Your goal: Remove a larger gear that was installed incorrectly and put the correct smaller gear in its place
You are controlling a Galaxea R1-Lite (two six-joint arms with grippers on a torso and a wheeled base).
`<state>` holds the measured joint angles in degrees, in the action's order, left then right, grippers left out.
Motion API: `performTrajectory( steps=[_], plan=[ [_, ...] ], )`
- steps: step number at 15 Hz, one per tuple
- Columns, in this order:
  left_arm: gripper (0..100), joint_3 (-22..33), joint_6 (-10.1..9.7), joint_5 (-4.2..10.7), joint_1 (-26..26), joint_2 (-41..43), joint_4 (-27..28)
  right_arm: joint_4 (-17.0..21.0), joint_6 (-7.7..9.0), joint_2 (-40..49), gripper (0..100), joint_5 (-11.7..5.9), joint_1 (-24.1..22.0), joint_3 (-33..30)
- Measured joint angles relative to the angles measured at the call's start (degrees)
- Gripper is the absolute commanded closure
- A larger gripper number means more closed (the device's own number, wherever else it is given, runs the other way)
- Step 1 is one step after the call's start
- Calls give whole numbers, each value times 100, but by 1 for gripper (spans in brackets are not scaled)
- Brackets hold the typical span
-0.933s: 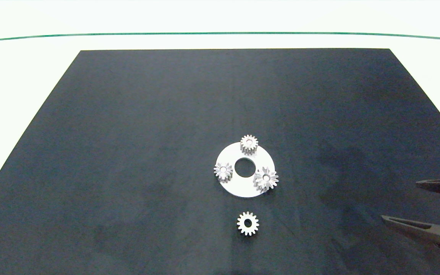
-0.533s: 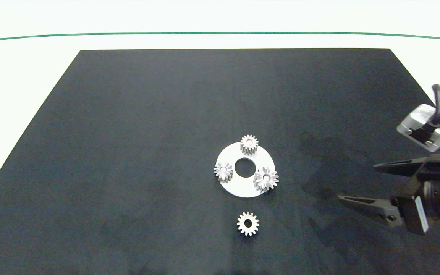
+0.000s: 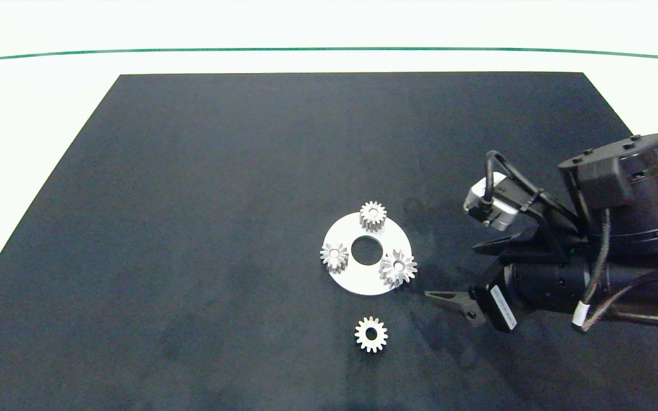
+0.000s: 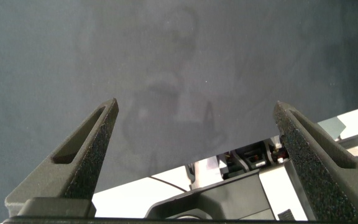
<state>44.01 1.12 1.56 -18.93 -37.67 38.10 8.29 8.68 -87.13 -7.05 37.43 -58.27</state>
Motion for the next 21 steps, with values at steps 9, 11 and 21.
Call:
performTrajectory(
  steps=[9,11,21],
  plan=[
    [0,22,-7,4,-77,-28,-9,-9,110,-1050,0,-395,262,-705],
    [0,22,-9,6,-74,-26,-9,-9,110,-1243,0,-461,339,-917],
    [0,0,-16,6,-74,-11,-6,-99,110,-1734,15,-540,430,-1353]
  ],
)
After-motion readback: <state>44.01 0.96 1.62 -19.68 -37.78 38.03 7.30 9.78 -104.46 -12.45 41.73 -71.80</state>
